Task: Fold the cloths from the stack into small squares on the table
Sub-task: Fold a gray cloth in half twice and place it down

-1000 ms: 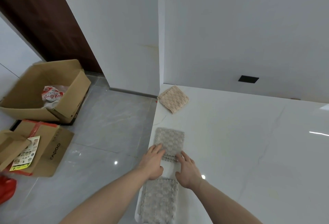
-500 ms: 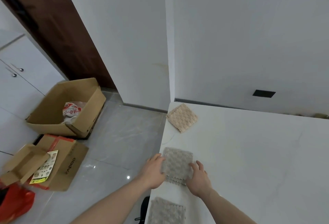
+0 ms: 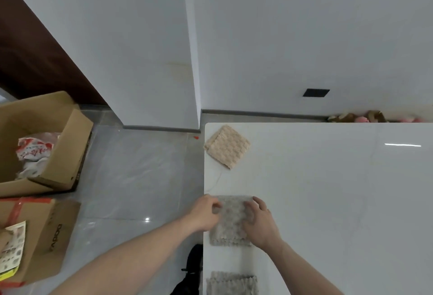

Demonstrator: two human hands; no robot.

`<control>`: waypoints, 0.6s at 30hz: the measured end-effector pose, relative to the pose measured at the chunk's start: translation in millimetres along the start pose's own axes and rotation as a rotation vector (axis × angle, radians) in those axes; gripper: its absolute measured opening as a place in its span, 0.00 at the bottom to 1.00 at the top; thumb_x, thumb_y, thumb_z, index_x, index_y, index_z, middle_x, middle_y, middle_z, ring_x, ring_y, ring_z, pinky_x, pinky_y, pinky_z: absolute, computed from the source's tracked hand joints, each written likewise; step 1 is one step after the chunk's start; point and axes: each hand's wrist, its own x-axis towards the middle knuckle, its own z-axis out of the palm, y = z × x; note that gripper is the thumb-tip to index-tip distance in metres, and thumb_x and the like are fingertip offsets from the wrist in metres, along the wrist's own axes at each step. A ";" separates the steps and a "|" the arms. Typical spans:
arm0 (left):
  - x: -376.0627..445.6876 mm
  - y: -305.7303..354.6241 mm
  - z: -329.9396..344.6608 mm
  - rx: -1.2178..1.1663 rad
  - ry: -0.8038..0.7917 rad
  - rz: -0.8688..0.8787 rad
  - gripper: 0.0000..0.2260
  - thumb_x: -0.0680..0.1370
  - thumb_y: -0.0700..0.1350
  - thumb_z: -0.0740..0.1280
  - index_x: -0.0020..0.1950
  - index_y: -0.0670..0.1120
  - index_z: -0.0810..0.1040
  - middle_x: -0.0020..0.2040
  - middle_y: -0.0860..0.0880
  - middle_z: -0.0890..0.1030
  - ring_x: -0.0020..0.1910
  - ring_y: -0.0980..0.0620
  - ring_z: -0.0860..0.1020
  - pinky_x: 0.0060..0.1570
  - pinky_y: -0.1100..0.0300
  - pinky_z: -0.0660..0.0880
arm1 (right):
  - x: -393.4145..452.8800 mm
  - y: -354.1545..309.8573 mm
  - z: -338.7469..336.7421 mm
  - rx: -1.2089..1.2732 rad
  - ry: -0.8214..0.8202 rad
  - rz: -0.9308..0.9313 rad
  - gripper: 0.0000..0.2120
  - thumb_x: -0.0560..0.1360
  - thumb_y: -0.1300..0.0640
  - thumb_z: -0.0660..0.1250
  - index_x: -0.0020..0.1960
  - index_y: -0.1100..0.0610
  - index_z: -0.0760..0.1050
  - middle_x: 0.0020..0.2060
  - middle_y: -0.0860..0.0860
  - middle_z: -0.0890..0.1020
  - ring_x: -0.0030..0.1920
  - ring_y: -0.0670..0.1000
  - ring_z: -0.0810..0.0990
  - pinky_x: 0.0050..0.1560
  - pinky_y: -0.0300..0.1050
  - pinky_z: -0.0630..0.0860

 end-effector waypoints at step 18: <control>109.0 5.8 -76.0 -0.495 -0.009 -0.092 0.32 0.73 0.46 0.72 0.76 0.58 0.68 0.78 0.54 0.64 0.71 0.48 0.71 0.63 0.58 0.73 | 186.6 -92.3 -84.4 -0.085 0.128 -0.046 0.34 0.80 0.60 0.58 0.82 0.61 0.47 0.81 0.59 0.53 0.82 0.58 0.49 0.80 0.50 0.48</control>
